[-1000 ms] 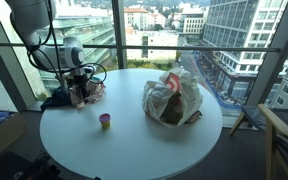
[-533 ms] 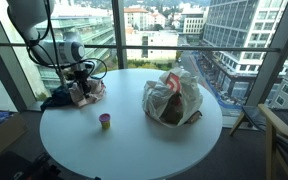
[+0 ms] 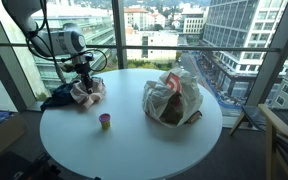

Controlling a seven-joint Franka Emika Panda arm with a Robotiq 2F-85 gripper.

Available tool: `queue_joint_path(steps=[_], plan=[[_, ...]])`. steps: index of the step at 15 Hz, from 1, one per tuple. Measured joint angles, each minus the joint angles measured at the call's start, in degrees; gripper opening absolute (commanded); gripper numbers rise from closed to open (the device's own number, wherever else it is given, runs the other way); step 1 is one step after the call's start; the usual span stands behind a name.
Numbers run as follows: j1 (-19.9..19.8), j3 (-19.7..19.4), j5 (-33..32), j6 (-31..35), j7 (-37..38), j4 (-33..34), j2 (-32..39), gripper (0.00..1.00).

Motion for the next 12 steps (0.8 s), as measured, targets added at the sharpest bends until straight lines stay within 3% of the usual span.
queue_joint_path(steps=[6,11,12], plan=[[0.5,-1.06,-5.74,-14.95,6.78,1.66,-1.66,0.15],[-2.08,2.09,-4.51,-13.79,3.57,1.42,-1.47,0.13],[-2.9,2.85,-3.4,-12.46,1.67,1.09,-1.33,0.38]])
